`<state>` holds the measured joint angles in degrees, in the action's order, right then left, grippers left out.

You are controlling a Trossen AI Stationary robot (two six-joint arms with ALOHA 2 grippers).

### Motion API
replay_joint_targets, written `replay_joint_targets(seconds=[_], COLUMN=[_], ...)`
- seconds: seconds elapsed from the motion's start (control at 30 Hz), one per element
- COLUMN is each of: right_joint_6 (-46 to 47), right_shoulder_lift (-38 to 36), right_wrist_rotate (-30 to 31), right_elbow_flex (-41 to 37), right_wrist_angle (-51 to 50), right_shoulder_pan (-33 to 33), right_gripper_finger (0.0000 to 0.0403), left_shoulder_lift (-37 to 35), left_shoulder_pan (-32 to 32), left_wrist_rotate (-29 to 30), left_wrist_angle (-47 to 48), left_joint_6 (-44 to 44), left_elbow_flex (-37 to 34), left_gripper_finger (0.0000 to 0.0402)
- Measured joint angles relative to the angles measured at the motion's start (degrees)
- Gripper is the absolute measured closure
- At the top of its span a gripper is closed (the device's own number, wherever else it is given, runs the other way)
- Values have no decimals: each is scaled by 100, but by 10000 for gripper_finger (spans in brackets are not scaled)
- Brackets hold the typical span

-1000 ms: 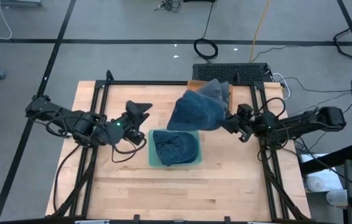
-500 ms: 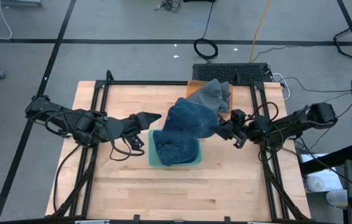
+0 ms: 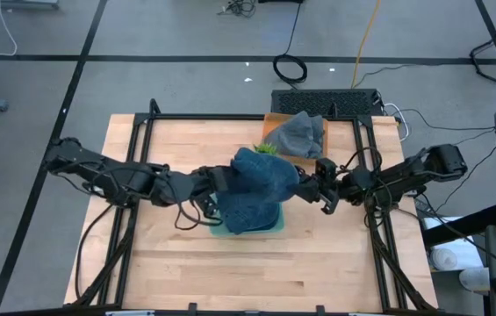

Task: Pick & Place hat
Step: Put the blue cap into the green bin

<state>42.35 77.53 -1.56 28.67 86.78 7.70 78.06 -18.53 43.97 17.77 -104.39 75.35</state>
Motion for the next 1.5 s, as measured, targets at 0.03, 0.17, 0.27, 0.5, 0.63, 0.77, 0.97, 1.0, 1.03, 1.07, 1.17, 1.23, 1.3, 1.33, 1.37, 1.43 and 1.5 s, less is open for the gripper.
replay_joint_targets(seconds=[0.03,0.17,0.27,0.5,0.63,0.77,0.97,1.0,1.03,1.07,1.17,1.23,1.3,1.33,1.37,1.43,1.5], right_joint_6=[4,7,9,161,-3,-302,-357,-351,-396,-499,-776,-1036,-1339,-1513,-1693,-2049,-2370], right_shoulder_lift=[-4,-15,-15,-17,-17,-41,-61,-62,-64,-65,-117,-207,-340,-418,-515,-744,-1013], right_wrist_rotate=[-2,4,10,69,220,306,304,304,302,290,178,144,137,141,150,151,191], right_elbow_flex=[0,0,0,0,0,2,2,2,4,7,6,7,7,7,7,5,5], right_wrist_angle=[0,4,2,15,97,109,-35,-54,-105,-187,-458,-670,-915,-1020,-1121,-1334,-1622], right_shoulder_pan=[0,-4,-11,-61,-59,-61,-59,-59,-59,-59,-62,-87,-96,-96,-98,-98,-98], right_gripper_finger=[403,403,403,402,383,339,248,234,221,209,182,171,167,166,166,167,171], left_shoulder_lift=[24,73,57,62,62,62,-40,-62,-85,-104,-177,-234,-280,-302,-331,-422,-541], left_shoulder_pan=[-19,-53,-115,-332,-554,-771,-1028,-1044,-1050,-1053,-1051,-1053,-1060,-1058,-1058,-1071,-1107], left_wrist_rotate=[2,4,157,760,872,1071,1330,1328,1330,1338,1375,1377,1375,1373,1368,1333,1312], left_wrist_angle=[-18,8,-20,-227,-322,-633,-1296,-1390,-1464,-1502,-1505,-1511,-1553,-1626,-1723,-1934,-2069], left_joint_6=[-10,30,215,549,658,704,530,530,528,516,461,483,509,543,558,574,563], left_elbow_flex=[0,0,0,0,0,0,0,3,4,4,4,4,4,4,4,4,4], left_gripper_finger=[113,184,274,372,373,373,373,373,373,373,373,373,373,373,373,373,373])
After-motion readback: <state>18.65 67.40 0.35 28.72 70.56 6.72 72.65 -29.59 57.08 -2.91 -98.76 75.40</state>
